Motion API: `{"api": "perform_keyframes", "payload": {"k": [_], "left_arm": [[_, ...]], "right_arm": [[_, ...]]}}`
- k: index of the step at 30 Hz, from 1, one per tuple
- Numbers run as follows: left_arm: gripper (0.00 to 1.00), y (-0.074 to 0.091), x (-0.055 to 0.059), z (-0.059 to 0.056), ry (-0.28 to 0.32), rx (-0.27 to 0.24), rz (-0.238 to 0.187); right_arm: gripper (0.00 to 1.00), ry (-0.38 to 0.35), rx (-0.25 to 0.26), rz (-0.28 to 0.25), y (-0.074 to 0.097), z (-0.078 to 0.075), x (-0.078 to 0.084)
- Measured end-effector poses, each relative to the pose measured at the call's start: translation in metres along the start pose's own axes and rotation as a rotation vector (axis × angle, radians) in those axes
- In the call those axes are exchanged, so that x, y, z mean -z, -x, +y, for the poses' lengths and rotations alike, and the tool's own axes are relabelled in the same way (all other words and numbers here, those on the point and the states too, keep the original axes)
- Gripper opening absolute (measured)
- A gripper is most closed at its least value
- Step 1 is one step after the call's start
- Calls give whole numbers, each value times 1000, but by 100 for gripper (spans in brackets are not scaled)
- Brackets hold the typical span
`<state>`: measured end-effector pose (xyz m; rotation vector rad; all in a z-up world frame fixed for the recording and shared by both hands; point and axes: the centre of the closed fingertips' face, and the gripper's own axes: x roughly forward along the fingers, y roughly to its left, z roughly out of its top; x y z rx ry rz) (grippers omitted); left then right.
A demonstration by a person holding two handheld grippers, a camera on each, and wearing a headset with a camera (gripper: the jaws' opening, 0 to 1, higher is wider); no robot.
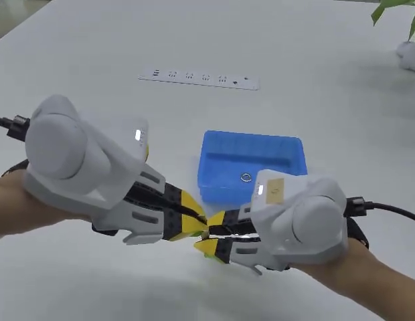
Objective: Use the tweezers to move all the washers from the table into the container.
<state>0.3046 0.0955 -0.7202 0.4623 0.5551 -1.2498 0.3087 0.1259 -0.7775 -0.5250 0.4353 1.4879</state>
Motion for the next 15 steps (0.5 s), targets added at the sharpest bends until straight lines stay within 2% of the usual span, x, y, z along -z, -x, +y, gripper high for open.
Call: {"api": "perform_keyframes", "payload": {"k": [7, 15], "left_arm": [[6, 1, 0, 0, -7, -8, 7], [6, 1, 1, 2, 21, -7, 1]], "right_arm": [[12, 6, -1, 5, -1, 0, -1], [12, -8, -9, 5, -3, -1, 0]]}}
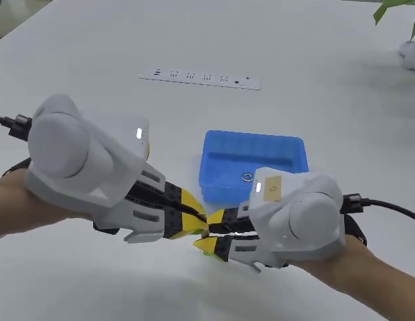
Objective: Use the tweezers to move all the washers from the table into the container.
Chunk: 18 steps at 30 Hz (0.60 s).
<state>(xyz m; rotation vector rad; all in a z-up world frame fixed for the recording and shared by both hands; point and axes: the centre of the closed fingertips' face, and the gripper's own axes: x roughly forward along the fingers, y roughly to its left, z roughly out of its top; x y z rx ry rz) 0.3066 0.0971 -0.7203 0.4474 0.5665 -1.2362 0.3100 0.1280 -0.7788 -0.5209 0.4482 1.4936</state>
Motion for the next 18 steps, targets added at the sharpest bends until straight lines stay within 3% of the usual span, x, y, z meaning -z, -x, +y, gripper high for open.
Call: {"api": "perform_keyframes", "payload": {"k": [14, 18], "left_arm": [[6, -5, -3, 4, -45, 18, 9], [6, -4, -2, 3, -58, 45, 23]], "right_arm": [[10, -27, -15, -5, 1, -3, 2], [10, -32, -12, -7, 1, -2, 1]]}}
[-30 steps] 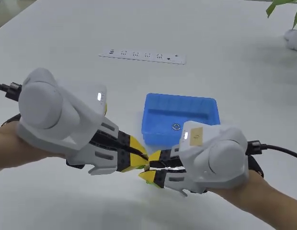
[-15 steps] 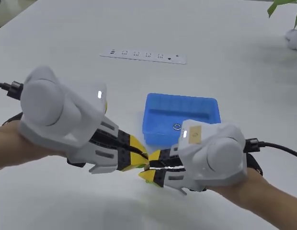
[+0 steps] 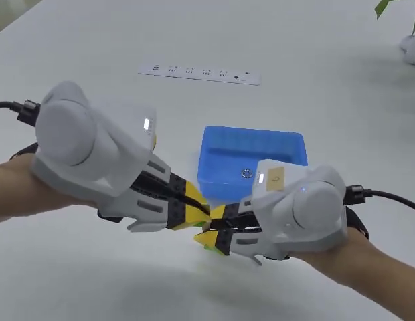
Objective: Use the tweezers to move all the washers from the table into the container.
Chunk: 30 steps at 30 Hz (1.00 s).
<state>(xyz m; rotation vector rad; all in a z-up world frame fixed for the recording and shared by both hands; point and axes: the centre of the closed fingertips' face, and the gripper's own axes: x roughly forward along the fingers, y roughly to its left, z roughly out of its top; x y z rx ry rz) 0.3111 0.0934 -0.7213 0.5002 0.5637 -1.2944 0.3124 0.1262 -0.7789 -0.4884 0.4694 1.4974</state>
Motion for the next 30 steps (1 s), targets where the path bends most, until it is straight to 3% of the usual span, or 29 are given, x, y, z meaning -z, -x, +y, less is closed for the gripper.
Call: {"api": "perform_keyframes", "payload": {"k": [2, 11, 18, 24, 30], "left_arm": [[6, 0, 0, 0, -27, 3, 5], [6, 0, -4, -2, -49, 33, 24], [6, 12, -22, 2, -76, 51, 12], [6, 13, -36, 17, -95, 52, -5], [6, 14, -60, 25, -146, 49, -26]], "right_arm": [[10, 7, 2, 2, 0, 0, 0], [10, 14, -10, 5, 2, 0, -2], [10, 51, -7, -14, 15, -5, -19], [10, 95, 18, -7, 29, -23, -25], [10, 79, 51, -39, 48, -37, -34]]}}
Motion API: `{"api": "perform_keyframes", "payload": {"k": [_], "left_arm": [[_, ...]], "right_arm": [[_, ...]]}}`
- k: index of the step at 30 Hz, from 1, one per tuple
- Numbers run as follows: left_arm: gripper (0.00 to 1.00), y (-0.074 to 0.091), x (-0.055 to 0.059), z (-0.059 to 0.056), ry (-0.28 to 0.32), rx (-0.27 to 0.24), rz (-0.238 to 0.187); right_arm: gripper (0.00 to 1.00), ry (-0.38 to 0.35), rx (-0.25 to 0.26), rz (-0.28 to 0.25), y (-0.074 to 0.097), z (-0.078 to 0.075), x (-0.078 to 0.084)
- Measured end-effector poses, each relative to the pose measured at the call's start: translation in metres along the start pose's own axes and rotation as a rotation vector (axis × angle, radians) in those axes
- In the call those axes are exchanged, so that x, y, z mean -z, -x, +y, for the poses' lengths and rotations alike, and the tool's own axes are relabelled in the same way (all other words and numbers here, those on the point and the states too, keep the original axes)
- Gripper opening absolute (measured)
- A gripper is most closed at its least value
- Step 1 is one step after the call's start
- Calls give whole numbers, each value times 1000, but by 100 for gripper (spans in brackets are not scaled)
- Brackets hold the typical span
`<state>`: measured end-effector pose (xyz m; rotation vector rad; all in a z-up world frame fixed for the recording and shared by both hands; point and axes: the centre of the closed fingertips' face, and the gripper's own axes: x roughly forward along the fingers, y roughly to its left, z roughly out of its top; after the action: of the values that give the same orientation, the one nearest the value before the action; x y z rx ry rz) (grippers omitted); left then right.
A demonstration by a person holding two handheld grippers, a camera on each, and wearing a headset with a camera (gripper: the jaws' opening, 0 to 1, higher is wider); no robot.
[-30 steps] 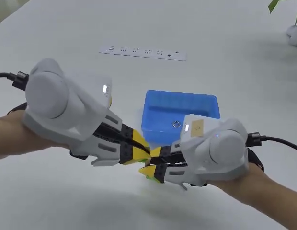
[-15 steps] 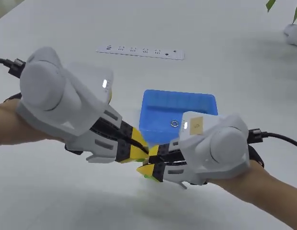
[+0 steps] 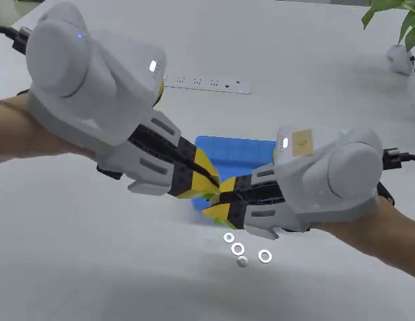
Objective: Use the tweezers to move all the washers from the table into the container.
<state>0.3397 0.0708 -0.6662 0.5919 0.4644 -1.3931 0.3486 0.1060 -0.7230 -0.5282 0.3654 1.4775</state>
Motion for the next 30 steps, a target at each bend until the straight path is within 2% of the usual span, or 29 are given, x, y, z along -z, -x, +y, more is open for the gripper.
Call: {"api": "perform_keyframes", "payload": {"k": [4, 8, 16, 21, 23, 26, 30], "left_arm": [[6, 1, -11, 4, -8, 12, -6], [6, 0, -17, 10, -42, 15, -1], [6, -1, -24, 37, -82, -9, 0], [6, -5, -20, 53, -90, -26, -1], [6, -8, -14, 64, -91, -28, 2], [6, -14, -5, 67, -94, -19, 20], [6, -20, 5, 69, -87, -2, 31]], "right_arm": [[10, 14, 13, -5, 10, -5, -5], [10, 24, 26, -11, 14, -14, -7], [10, 32, 70, -20, 19, -45, -10], [10, 43, 78, -9, 15, -62, -6], [10, 51, 82, 4, 12, -65, -3], [10, 47, 72, 21, 4, -74, 8], [10, 43, 58, 38, -3, -73, 18]]}}
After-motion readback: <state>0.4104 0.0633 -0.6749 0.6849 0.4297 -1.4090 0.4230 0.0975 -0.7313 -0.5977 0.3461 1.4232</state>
